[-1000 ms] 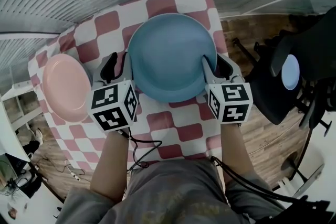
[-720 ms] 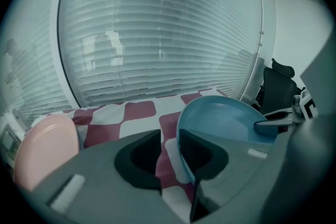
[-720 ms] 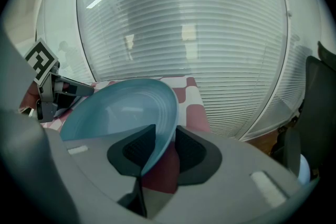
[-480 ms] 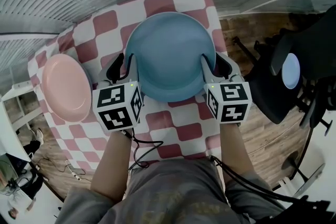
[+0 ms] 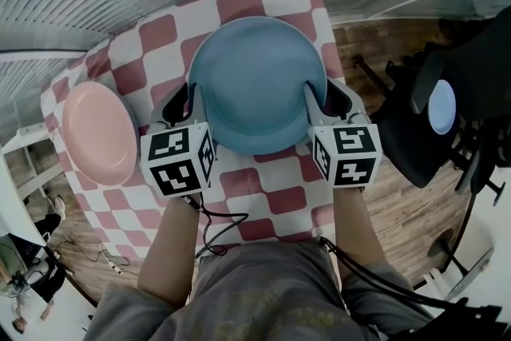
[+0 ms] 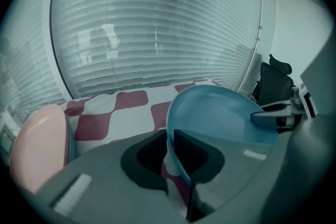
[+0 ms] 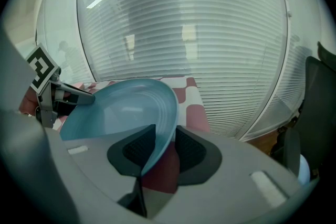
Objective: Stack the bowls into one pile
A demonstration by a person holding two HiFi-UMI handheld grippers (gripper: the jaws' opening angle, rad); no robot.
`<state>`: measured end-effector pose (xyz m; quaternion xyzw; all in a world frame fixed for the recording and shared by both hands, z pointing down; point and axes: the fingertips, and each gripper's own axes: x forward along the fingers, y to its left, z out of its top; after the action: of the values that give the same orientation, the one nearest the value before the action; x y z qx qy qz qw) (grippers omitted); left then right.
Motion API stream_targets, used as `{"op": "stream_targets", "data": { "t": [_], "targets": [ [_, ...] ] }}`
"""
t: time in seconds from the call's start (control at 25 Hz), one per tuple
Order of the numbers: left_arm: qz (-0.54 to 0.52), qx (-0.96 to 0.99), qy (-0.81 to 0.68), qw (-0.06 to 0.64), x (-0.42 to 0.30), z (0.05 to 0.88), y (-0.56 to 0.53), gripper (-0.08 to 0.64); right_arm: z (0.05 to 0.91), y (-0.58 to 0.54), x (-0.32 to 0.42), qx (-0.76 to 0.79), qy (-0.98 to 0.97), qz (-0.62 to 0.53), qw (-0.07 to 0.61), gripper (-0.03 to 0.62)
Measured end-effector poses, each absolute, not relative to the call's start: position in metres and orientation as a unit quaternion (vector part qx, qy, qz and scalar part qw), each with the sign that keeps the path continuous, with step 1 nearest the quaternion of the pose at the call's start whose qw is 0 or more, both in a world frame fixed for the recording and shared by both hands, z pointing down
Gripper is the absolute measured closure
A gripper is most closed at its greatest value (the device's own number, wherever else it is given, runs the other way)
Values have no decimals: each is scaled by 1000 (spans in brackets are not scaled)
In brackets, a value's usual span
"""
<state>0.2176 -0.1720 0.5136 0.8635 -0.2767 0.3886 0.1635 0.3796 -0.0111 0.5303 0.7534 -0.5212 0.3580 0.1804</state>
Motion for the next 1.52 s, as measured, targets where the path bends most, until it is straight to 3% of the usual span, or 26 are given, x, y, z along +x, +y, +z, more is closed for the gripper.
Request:
{"op": "stream_targets", "data": {
  "t": [0.92,1.52],
  "targets": [
    [351,870,-306,162,181,461,-178,538,478,-24,362,760,-538,330,156,522],
    [311,851,-387,169,20,405,-202,545,426,-89,229,714,-620,278,171,535]
  ]
}}
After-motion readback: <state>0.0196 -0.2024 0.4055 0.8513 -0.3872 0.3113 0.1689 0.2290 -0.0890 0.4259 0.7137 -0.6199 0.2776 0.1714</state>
